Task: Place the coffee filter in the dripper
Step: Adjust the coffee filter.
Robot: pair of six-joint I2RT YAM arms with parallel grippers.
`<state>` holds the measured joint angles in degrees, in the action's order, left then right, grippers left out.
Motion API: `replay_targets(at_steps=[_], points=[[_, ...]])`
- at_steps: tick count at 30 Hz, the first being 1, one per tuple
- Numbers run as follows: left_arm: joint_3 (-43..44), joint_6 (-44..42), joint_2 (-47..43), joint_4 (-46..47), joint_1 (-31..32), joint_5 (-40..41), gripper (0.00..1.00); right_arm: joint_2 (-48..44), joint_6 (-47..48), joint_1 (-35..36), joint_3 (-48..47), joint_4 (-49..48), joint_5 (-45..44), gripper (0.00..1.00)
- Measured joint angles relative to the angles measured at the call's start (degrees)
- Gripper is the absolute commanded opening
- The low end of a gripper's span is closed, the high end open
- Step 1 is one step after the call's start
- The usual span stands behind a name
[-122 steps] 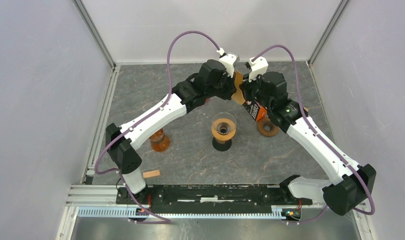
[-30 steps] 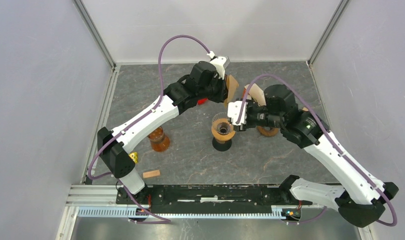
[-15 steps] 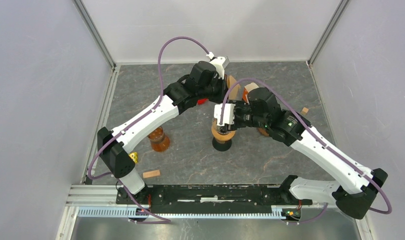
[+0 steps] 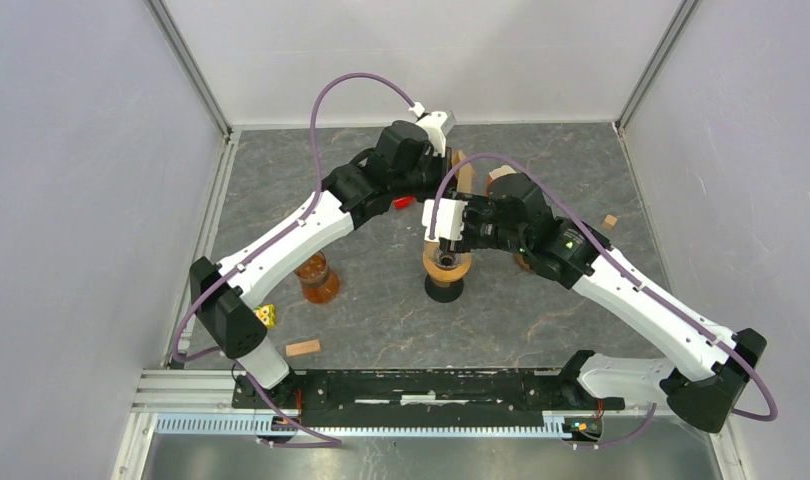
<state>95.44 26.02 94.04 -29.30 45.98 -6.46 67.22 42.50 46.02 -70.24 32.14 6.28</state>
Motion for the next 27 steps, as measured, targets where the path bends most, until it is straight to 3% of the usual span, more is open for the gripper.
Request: replay_targets(at_steps=[27], points=[[-0.17, 0.15, -1.46, 0.07, -1.22, -3.98, 0.02, 0.31, 4.98, 0.0, 0.33, 3.32, -11.43, 0.62]])
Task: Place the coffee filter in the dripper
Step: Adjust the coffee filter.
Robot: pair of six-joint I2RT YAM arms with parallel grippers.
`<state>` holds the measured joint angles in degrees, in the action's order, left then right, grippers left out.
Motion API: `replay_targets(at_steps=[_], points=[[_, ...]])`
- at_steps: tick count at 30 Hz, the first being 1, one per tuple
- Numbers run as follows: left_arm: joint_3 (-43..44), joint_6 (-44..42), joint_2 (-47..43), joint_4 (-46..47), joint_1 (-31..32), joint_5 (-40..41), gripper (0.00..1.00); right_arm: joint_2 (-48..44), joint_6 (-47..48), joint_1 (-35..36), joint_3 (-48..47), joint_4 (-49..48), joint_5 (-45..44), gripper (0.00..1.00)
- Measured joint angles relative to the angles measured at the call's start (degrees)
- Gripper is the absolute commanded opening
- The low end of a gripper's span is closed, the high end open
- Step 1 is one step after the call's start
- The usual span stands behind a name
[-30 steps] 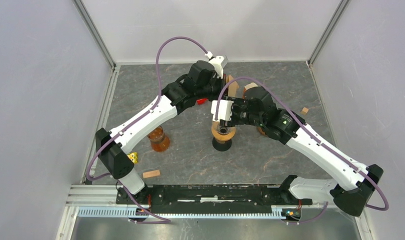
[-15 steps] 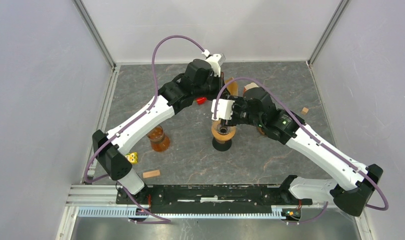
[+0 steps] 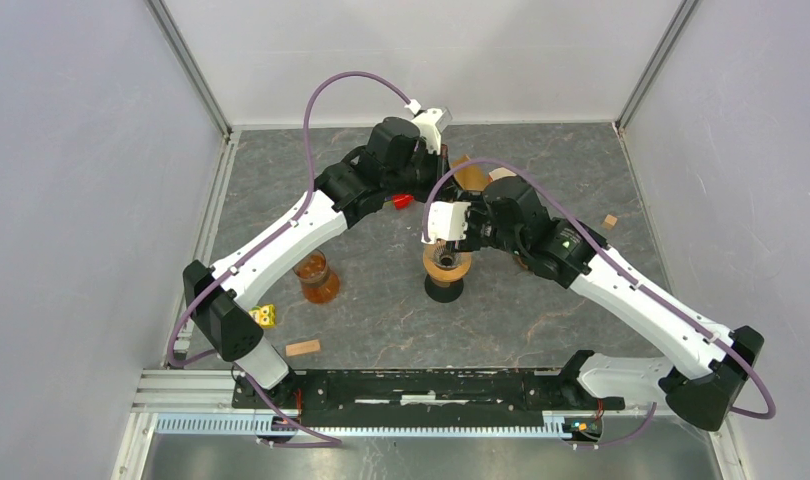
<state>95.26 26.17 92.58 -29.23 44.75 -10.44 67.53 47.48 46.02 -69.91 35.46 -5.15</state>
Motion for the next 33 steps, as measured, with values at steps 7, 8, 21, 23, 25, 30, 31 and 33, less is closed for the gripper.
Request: replay_targets(at_steps=[7, 8, 21, 23, 25, 30, 31, 33], points=[[0.0, 0.98, -0.09, 0.02, -0.07, -1.44, 0.02, 0.48, 1.64, 0.37, 0.0, -0.04, -3.04, 0.6], [0.0, 1.22, -0.11, 0.04, -0.09, -1.7, 0.02, 0.48, 1.7, 0.37, 0.0, -0.04, -3.17, 0.59], [0.0, 1.88, -0.2, 0.22, -1.2, -2.19, 0.02, 0.37, 3.02, 0.76, 0.52, -0.7, -5.27, 0.26], [0.0, 1.9, -0.2, 0.22, -1.31, -2.21, 0.02, 0.31, 3.13, 0.76, 0.52, -0.7, -5.35, 0.21], [-0.02, 1.88, -0.24, 0.22, -1.4, -2.21, 0.02, 0.13, 3.23, 0.76, 0.52, -0.74, -5.38, 0.16], [-0.11, 1.88, -0.59, 0.22, -1.4, -2.23, 0.02, -0.22, 3.32, 0.76, 0.52, -0.76, -5.29, 0.11], [-0.22, 1.88, -0.68, 0.26, -1.42, -2.23, 0.02, -0.24, 3.32, 0.76, 0.52, -0.79, -5.25, 0.1], [-0.59, 1.88, -0.94, 0.26, -1.55, -2.23, 0.02, -0.26, 3.3, 0.76, 0.52, -0.76, -4.98, 0.08]])
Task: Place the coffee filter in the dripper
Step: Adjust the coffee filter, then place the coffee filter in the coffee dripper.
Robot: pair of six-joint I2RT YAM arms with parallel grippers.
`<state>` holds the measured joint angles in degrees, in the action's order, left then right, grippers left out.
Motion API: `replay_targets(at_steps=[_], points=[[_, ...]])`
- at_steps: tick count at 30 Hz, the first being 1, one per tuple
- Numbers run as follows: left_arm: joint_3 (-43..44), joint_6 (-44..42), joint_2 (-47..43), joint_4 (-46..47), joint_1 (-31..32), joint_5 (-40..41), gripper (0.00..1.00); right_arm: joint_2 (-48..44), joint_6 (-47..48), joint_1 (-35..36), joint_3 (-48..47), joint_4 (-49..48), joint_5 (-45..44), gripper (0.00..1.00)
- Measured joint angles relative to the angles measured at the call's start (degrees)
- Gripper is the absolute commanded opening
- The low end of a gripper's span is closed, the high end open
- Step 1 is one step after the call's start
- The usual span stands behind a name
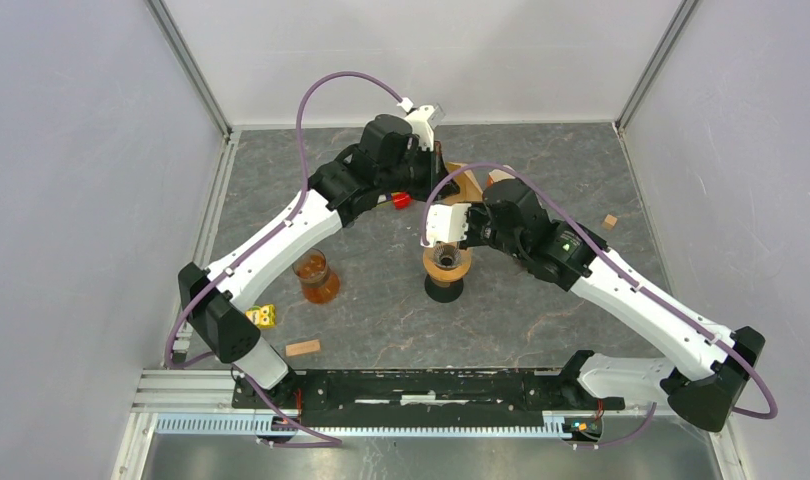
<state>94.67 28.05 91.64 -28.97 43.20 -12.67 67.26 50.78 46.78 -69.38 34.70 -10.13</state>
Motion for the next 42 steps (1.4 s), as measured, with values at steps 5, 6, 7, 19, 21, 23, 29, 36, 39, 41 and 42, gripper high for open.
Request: replay_targets(at_steps=[5, 6, 7, 19, 21, 23, 29, 36, 39, 41, 42], points=[[-0.26, 0.0, -0.22, 0.02, -0.13, 0.0, 0.02, -0.09, -0.02, 0.0, 0.0, 0.02, 0.7, 0.0], [-0.28, 0.0, -0.22, 0.02, -0.17, 0.0, 0.02, -0.09, -0.02, -0.02, 0.0, 0.04, 0.9, 0.0], [-0.28, 0.0, -0.22, 0.02, -0.24, 0.0, 0.02, -0.09, -0.02, 0.0, 0.0, 0.04, 1.07, 0.0], [-1.16, -0.35, -0.83, 0.61, -0.37, -0.96, 0.36, 0.0, -0.7, -0.02, -0.15, 2.05, 5.62, 0.0], [-1.33, -1.03, -1.11, 0.79, -0.39, -1.05, 0.45, 0.17, -0.92, -0.02, -0.74, 3.56, 6.54, 0.0], [-1.44, -2.16, -1.6, 0.83, -0.46, -1.27, 0.53, 0.2, -1.05, -0.02, -1.42, 4.68, 7.48, 0.0], [-1.92, -5.11, -5.22, 0.83, -2.19, -2.97, 0.76, 0.13, -1.46, -0.02, -2.62, 7.72, 9.97, 0.0], [-1.97, -9.38, -8.48, 0.92, -4.66, -5.16, 0.82, 0.2, -1.42, -0.02, -4.13, 13.29, 14.19, 0.0], [-1.99, -9.77, -8.87, 0.94, -5.53, -5.53, 0.82, 0.44, -1.33, -0.02, -5.95, 15.56, 16.33, 0.0], [-2.08, -9.81, -8.9, 0.98, -6.23, -5.66, 0.82, 1.16, -1.14, -0.02, -7.82, 17.31, 18.08, 0.0], [-2.21, -10.21, -8.9, 1.03, -6.6, -5.68, 0.82, 1.62, -0.96, -0.02, -8.81, 18.16, 19.19, 0.0]])
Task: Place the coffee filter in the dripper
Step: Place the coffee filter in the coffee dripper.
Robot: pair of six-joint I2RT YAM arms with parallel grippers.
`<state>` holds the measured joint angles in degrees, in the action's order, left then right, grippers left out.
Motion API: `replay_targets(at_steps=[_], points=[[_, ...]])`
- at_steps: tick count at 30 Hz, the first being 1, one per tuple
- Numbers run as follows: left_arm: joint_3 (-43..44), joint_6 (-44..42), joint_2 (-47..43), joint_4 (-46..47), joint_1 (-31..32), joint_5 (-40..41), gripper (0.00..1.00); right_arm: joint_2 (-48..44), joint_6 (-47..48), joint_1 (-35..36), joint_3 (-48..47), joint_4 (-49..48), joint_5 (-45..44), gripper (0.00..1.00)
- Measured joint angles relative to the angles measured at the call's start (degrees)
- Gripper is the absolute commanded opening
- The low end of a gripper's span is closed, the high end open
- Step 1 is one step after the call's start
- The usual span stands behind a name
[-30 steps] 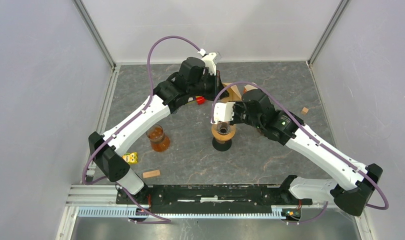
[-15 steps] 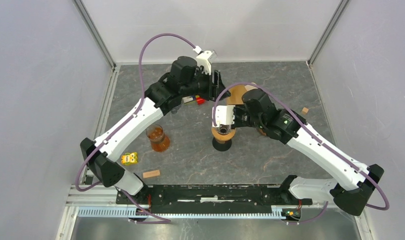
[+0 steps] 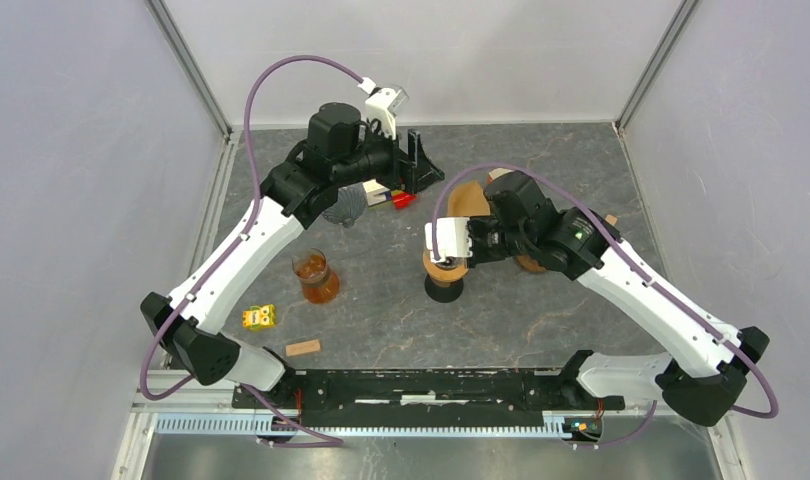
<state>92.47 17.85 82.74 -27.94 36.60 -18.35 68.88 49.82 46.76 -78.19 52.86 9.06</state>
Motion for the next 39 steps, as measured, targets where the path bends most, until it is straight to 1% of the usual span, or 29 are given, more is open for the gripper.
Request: replay_targets(at_steps=[7, 15, 24, 31, 36, 39], points=[[-1.51, -2.51, 0.0, 0.22, -0.85, 0.0, 0.82, 2.27, 1.07, 0.0, -3.37, 6.12, 5.35, 0.0], [-1.92, -5.11, -0.02, 0.22, -0.92, -0.35, 0.82, 3.76, 2.54, 0.0, -3.52, 11.78, 7.34, 0.01], [-3.69, -8.26, -0.31, 0.09, -1.14, -1.09, 0.82, 8.48, 3.56, 0.0, -4.61, 13.53, 7.54, 0.06], [-5.51, -9.55, 0.0, -1.01, -1.07, -1.09, 0.82, 11.5, 4.44, 0.0, -7.74, 15.13, 7.45, 0.09], [-5.92, -9.94, 1.03, -1.55, 0.22, -1.25, 0.83, 12.59, 4.55, 0.0, -7.96, 15.43, 7.39, 0.11], [-6.54, -10.45, 1.7, -2.03, 1.29, -1.2, 0.83, 13.16, 4.52, 0.0, -7.96, 15.43, 7.39, 0.13]])
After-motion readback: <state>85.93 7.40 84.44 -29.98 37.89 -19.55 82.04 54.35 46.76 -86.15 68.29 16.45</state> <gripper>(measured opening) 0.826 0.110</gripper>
